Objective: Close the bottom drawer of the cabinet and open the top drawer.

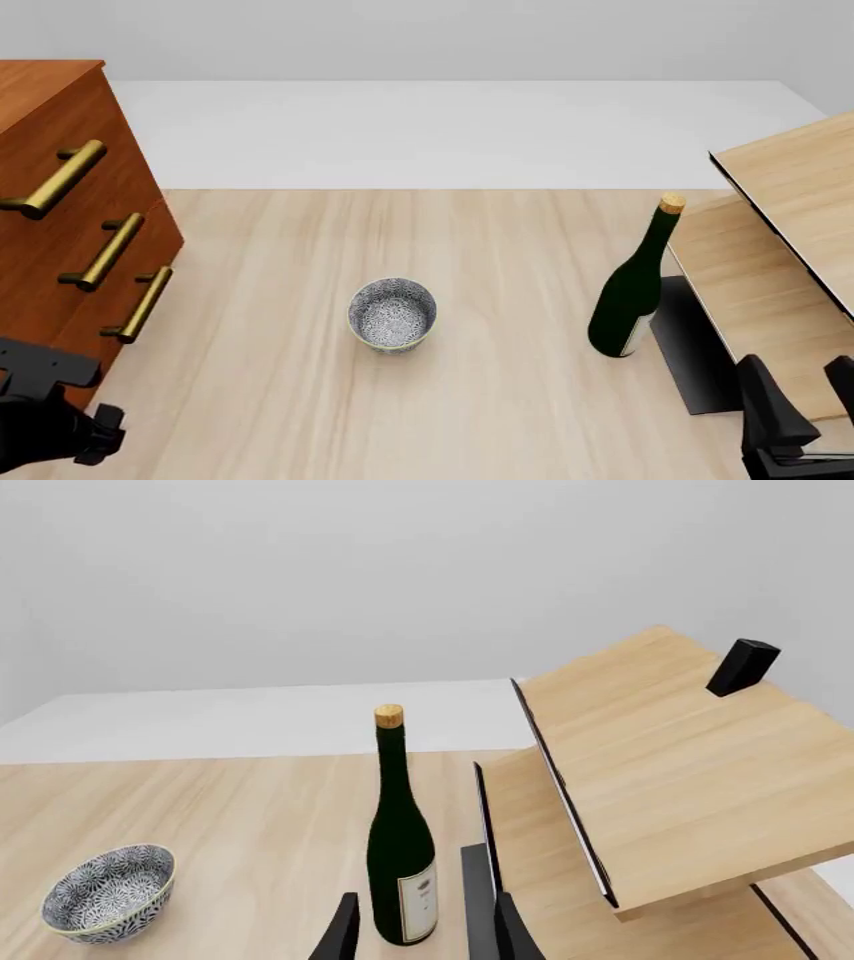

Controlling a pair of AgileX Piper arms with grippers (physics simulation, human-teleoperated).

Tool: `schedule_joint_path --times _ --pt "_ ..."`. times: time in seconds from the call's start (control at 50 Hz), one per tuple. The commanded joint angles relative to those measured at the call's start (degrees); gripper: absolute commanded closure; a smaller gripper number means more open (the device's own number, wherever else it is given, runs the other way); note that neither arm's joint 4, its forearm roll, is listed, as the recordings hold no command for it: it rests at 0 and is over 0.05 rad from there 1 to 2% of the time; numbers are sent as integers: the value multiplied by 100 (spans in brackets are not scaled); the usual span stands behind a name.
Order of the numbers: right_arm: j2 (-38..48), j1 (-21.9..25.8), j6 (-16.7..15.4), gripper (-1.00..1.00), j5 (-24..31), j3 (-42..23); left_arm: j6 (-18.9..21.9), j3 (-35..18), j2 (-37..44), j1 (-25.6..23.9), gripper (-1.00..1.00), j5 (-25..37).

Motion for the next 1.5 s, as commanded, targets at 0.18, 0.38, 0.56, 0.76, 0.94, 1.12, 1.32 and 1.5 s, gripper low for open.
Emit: schedule_joint_path --times 0.18,0.38,0.56,0.76,0.94,1.12,1.32,1.5 --pt "-30 -1 -1 -100 19 8 -321 -232 -161 -304 -100 194" --pt "-21 -5 8 -100 9 8 -1311 -787 122 -1433 -100 614" --pt "32 -10 21 -100 -39 9 -1856 -1162 207 -2115 -100 800" --pt "74 -12 36 -100 -79 10 -1731 -1516 187 -2575 -100 888" --pt "85 -19 46 -100 -87 8 -1599 -1738 174 -3000 -100 783" --pt "66 -21 50 -100 -67 8 -741 -1859 -123 -3113 -100 537" --pt "20 -41 67 -100 -21 11 1624 -1087 -840 -2986 -100 -699" --pt "-24 -26 69 -100 24 11 2317 -1073 -840 -3044 -100 -1097"
